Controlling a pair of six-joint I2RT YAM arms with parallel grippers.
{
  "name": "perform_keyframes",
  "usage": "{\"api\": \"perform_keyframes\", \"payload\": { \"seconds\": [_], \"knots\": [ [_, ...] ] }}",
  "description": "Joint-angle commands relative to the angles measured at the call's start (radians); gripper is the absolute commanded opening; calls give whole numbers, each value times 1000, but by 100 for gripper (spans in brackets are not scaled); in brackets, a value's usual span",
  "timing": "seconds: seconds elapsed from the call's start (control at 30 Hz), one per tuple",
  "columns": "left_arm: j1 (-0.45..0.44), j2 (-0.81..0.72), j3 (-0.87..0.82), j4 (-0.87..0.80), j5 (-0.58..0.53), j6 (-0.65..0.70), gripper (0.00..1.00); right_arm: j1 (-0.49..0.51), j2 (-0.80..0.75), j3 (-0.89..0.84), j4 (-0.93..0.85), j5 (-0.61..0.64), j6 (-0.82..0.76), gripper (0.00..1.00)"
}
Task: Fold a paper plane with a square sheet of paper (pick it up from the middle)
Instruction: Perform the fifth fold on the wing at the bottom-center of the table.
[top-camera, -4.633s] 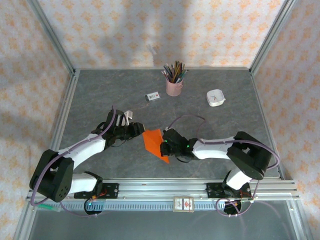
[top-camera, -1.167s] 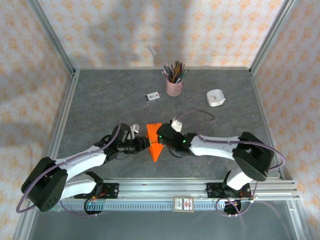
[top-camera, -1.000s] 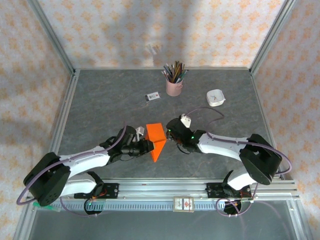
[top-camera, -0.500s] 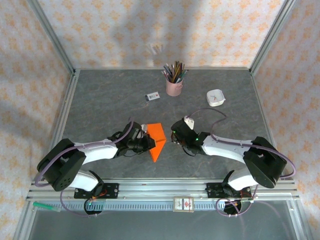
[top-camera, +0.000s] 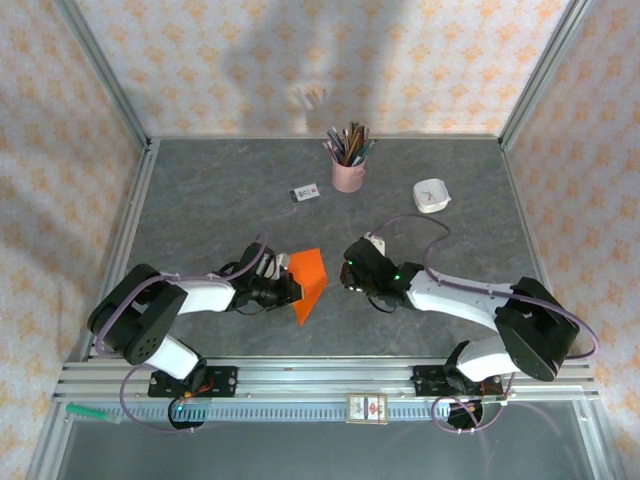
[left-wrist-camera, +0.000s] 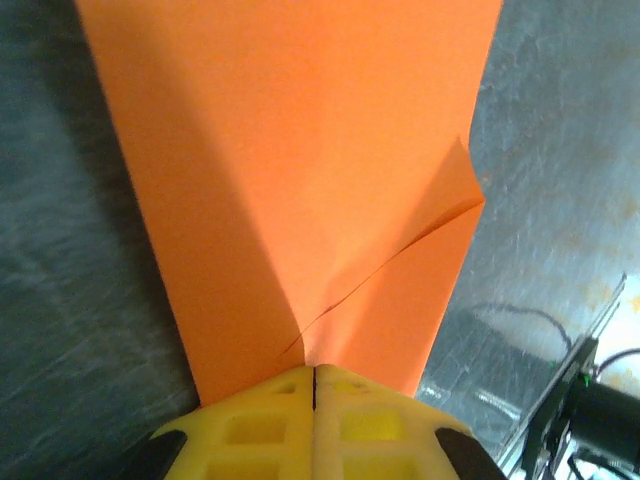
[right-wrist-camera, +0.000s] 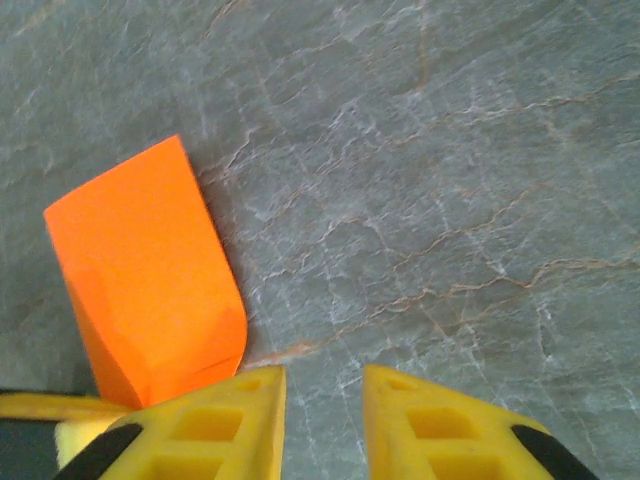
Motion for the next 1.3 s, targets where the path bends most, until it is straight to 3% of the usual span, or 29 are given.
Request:
{"api": "perform_keyframes", "payload": {
  "seconds": [0.0,0.17,0.3,0.6,0.83,1.27],
  "knots": [
    [-6,41,30,-8,71,131,8,-17,4,54,-114,-111,-166,28],
    [-28,102,91,-10,116,196,8,-104,-28,19,-88,-316,-205,32],
    [-60,155,159,-35,111,249,9,-170,-22,-45,38,-446,-143,43],
    [-65,213,177,-19,102,256,9,-183,46,-80,104,-415,-62,47],
    [-60,232,163,18,131,241,8,-193,95,-80,188,-461,-63,54],
    [-60,231,170,-8,125,264,8,-219,229,10,202,-507,-155,51]
  ]
}}
